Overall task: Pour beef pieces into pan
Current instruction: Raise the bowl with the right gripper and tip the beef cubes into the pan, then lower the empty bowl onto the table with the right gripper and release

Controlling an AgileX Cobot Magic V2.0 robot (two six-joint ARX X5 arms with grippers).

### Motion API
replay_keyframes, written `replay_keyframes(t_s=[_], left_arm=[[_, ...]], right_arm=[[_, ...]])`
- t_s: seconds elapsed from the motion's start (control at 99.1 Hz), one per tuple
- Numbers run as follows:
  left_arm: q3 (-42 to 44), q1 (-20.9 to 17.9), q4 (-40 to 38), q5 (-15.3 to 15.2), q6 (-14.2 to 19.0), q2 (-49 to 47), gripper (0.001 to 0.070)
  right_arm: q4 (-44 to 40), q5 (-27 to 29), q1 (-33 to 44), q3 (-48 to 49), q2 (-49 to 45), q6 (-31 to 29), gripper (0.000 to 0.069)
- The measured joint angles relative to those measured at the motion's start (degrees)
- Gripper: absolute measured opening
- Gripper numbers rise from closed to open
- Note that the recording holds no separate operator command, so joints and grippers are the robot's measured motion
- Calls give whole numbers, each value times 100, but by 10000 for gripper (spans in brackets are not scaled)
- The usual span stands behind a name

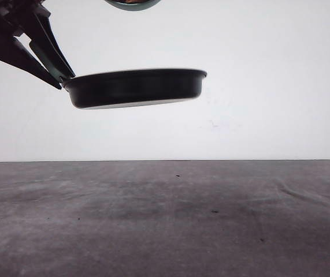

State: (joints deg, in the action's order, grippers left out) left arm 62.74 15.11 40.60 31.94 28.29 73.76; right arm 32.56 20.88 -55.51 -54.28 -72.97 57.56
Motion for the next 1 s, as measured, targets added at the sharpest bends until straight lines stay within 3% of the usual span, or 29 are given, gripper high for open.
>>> replay_keyframes(t_s=[0.293, 0.787, 0.908, 0.999], left_arm=[[0, -175, 101, -2, 0, 0, 55], [0, -332, 328, -131, -120, 0, 55], [0, -332, 332, -173, -173, 0, 55], [0, -332, 297, -175, -177, 0, 55]], right_arm=[[577, -879, 50, 0, -372, 710, 17], [1344, -1043, 385, 2, -903, 914, 17], [1331, -914, 452, 2, -903, 717, 17], [1272, -396, 542, 2, -903, -26, 17]])
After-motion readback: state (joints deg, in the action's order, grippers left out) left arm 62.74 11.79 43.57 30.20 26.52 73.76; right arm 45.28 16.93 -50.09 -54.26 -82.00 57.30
